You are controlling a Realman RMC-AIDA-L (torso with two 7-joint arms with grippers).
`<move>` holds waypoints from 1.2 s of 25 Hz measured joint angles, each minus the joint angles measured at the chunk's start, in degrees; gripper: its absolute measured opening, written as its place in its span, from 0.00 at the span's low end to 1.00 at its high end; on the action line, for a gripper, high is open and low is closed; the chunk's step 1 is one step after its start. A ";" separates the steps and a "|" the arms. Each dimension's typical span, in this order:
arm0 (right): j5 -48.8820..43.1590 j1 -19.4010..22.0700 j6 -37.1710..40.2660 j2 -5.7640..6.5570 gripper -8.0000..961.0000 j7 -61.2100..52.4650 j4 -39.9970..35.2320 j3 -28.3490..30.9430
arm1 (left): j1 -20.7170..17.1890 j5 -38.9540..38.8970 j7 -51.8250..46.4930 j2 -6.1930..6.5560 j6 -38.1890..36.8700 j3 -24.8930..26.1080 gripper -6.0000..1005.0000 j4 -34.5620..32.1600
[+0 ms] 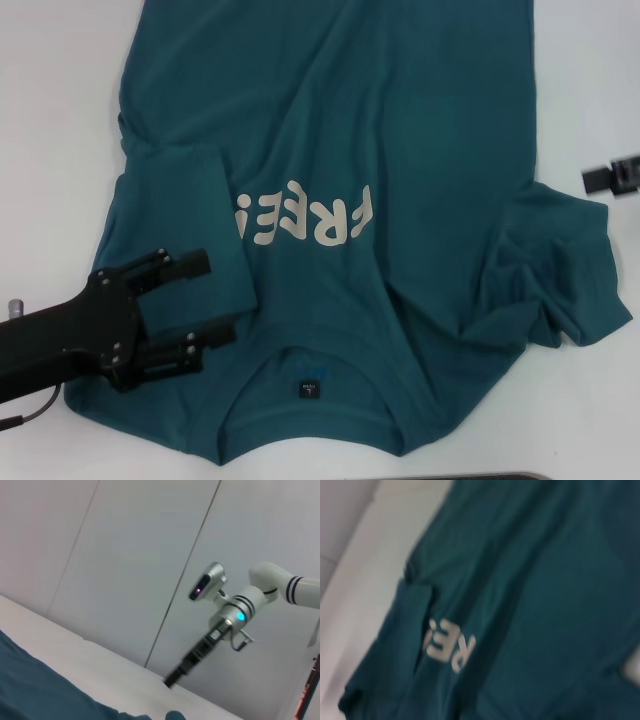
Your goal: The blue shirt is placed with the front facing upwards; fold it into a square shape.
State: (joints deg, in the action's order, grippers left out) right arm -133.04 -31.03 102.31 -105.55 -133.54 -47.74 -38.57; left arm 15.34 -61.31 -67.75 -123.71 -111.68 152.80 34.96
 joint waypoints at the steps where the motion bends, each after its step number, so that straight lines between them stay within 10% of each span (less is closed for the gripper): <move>1: -2.04 -0.27 1.48 -0.01 0.92 -0.25 -0.08 1.28 | 0.07 -0.04 0.12 0.00 0.08 0.28 0.87 -0.31; 30: -9.56 -0.71 -4.01 -3.69 0.92 -5.04 4.77 0.75 | -0.59 -2.94 2.99 0.13 0.37 3.67 0.87 -0.90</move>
State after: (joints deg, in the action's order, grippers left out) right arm -142.60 -31.75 98.30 -109.24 -138.58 -42.97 -37.82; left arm 14.75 -64.25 -64.77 -123.59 -111.30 156.47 34.06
